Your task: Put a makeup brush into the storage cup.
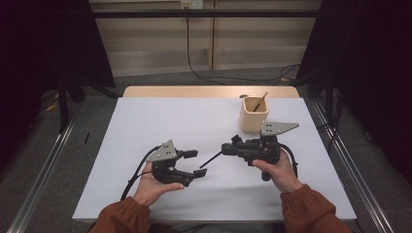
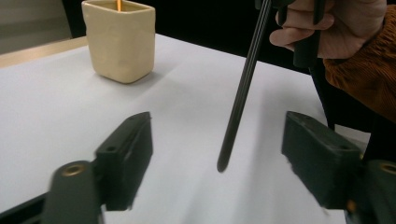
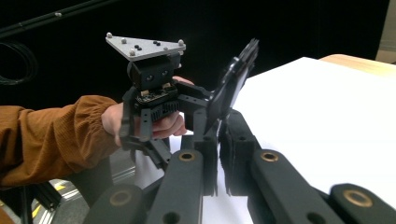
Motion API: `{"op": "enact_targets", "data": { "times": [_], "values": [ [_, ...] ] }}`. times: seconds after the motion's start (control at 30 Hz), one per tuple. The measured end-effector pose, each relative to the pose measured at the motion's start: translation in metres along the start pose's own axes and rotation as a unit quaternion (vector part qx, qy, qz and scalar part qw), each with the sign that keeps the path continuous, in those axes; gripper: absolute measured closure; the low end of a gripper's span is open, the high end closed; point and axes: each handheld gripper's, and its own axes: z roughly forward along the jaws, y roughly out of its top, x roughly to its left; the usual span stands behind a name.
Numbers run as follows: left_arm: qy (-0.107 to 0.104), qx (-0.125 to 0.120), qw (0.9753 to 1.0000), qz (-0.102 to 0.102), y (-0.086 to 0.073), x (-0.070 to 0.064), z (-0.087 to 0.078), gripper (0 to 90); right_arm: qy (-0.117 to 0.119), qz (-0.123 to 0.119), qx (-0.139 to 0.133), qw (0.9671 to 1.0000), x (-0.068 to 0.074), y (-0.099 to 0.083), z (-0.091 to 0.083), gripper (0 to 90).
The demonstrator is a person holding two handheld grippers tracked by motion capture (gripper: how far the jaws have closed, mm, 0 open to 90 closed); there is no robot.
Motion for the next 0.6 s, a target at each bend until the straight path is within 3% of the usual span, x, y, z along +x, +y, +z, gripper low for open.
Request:
{"op": "enact_targets", "data": {
  "times": [0.2,0.33,0.43,0.6],
  "values": [
    [0.012,-0.009,0.9999,-0.001,0.002,0.0,-0.006,11.5,-0.004,-0.002,0.006,1.0,-0.001,-0.001,-0.003,85.3],
    [0.02,-0.012,0.9996,-0.016,0.004,0.004,-0.008,3.8,-0.007,-0.002,0.009,0.9999,-0.001,-0.001,-0.004,85.3],
    [0.025,-0.008,0.9996,-0.005,0.005,0.004,-0.011,2.1,-0.013,0.004,0.009,0.9999,-0.003,-0.001,-0.006,85.3],
    [0.039,-0.011,0.9991,-0.01,0.006,0.003,-0.018,2.4,-0.02,0.001,0.006,0.9998,-0.002,0.0,-0.012,85.3]
  ]
}}
